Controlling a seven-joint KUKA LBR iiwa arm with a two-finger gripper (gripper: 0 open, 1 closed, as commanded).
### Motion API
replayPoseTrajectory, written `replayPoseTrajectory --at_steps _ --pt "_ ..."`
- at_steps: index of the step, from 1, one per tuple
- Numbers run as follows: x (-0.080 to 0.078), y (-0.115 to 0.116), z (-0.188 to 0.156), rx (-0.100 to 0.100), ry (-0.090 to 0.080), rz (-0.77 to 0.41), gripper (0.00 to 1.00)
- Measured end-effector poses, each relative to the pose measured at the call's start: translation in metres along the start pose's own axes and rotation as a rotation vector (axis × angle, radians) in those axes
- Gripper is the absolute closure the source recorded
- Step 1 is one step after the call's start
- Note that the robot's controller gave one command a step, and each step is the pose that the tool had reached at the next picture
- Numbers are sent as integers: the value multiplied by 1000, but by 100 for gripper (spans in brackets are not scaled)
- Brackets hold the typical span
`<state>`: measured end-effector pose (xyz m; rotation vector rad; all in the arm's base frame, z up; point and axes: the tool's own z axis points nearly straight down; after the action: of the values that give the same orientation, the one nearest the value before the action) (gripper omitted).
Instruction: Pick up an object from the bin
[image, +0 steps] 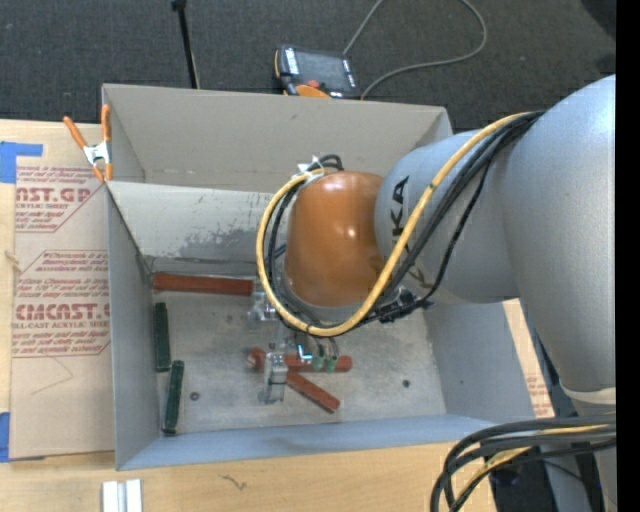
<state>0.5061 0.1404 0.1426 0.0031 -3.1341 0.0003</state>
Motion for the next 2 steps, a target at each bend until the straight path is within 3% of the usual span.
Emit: replayPoseTrajectory --at_steps 1,2 --pt "3 -49 75 1 -2 190 0" --pt "3 -48 75 -2 -7 190 0"
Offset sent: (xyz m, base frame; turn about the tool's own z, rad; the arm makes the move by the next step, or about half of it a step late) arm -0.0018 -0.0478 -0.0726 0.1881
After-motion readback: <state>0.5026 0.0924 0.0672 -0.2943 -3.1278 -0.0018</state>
